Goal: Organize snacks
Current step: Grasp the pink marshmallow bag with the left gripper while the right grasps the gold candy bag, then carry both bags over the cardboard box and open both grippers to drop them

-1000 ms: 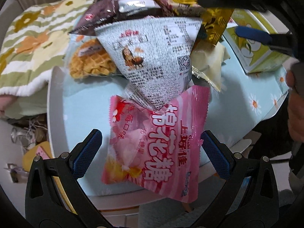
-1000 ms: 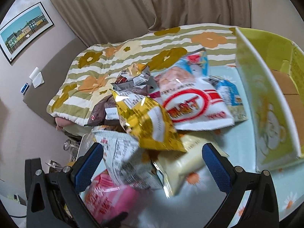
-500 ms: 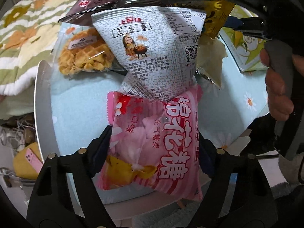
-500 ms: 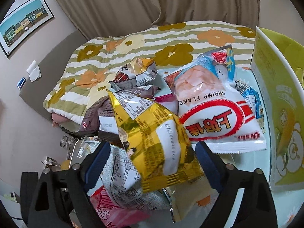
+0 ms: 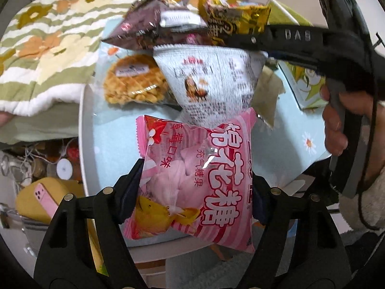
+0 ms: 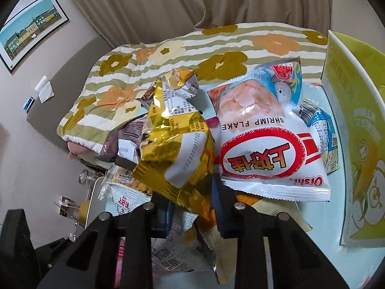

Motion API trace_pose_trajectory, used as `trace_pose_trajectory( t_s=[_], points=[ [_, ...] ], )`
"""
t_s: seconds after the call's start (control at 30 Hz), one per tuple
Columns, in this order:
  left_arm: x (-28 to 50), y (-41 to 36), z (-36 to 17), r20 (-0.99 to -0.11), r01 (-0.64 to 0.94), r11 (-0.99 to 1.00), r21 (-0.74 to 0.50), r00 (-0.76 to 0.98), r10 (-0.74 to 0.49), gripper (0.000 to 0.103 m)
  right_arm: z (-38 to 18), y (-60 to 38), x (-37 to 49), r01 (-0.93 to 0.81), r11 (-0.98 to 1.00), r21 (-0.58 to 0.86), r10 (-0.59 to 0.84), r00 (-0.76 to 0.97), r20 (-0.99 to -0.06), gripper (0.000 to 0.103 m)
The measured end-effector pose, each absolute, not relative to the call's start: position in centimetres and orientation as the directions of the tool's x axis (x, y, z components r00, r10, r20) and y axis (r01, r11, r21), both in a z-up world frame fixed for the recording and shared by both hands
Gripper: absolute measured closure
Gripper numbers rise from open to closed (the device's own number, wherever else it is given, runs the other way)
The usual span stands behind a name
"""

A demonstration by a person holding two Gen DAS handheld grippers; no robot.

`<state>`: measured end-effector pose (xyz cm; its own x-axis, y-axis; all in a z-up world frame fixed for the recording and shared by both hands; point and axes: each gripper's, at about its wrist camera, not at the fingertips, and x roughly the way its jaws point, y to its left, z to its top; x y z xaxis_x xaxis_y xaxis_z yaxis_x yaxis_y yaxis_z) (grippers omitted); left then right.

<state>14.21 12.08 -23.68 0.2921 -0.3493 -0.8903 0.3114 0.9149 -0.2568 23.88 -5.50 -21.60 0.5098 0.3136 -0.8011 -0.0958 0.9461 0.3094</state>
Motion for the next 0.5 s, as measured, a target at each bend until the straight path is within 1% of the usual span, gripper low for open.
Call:
trace_pose_trajectory(
  t_s=[0.2,0.5],
  points=[
    [13.6,12.7,-22.1,-0.881,0.293,0.923,-0.249,0.327,-0.342,0.031,-20.4,-5.9,22.8,-0.117,0.939,0.323,0.331,0.552,-0.765,0.085],
    [13.1,13.1,-18.5,-0.845,0.292,0.923,-0.252,0.398,-0.357,0.031,-17.1,-7.0,22.0,-0.141,0.932,0.334,0.348,0.607,-0.715,0.085]
  ],
)
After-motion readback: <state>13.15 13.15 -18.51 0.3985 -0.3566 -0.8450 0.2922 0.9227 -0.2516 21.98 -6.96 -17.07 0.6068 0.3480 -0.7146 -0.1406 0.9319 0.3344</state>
